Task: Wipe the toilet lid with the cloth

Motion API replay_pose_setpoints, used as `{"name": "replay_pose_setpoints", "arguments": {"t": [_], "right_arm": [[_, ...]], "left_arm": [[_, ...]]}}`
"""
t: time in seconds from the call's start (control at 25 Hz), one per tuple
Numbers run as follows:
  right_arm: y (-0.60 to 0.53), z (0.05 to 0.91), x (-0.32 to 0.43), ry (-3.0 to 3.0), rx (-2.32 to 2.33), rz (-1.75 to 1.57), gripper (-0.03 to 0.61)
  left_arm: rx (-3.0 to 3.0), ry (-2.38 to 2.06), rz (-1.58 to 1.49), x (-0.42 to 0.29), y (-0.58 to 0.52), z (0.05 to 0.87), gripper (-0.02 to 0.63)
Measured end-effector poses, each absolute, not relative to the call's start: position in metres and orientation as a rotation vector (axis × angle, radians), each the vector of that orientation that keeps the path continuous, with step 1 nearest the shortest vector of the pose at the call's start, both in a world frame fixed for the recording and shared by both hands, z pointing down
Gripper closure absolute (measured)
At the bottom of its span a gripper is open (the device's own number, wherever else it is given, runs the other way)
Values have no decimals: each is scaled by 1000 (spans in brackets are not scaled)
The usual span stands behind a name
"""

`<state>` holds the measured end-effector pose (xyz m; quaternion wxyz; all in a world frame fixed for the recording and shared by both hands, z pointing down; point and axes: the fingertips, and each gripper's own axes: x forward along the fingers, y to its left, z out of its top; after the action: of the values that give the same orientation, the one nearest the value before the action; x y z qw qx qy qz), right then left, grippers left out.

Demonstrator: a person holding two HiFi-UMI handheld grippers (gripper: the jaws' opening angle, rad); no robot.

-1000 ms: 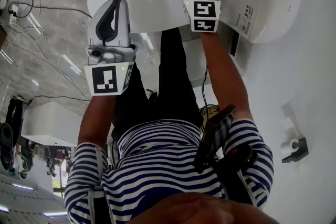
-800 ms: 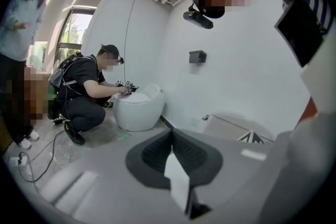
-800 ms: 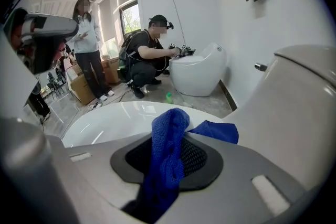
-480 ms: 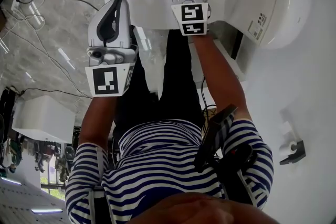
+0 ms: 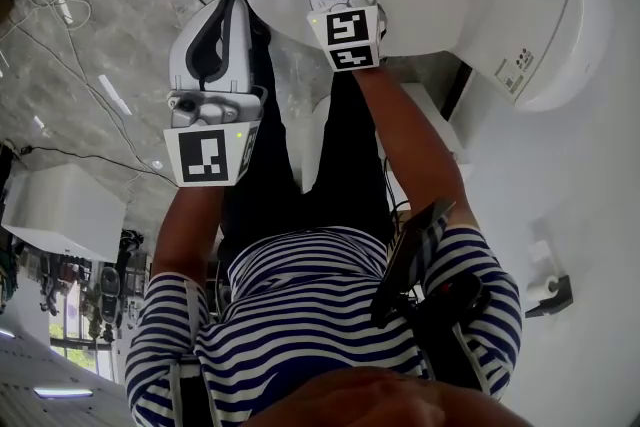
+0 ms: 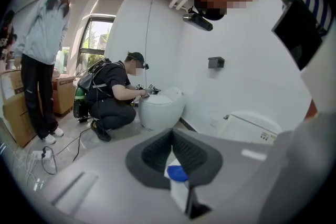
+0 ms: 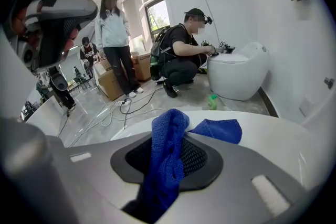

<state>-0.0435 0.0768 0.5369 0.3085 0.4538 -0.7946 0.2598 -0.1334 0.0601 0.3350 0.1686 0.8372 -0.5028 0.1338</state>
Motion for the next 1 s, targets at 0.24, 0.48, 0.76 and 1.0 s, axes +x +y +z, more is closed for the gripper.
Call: {"name": "replay_pose_setpoints", "arguments": {"t": [0.24, 0.48, 0.76, 1.0], "right_arm": [[77, 543, -107, -2149, 1108, 659, 466], [84, 548, -159, -2180, 1030, 653, 466], [96, 555, -192, -2192, 958, 664, 466], [92, 541, -183, -2209, 981, 669, 466]], "left_arm": [[2341, -1481, 371, -179, 59, 337, 612], [2308, -1520, 378, -219, 63, 342, 612], [2299, -1534, 373, -234, 63, 343, 612], [2315, -1524, 369, -226, 64, 337, 612]]}}
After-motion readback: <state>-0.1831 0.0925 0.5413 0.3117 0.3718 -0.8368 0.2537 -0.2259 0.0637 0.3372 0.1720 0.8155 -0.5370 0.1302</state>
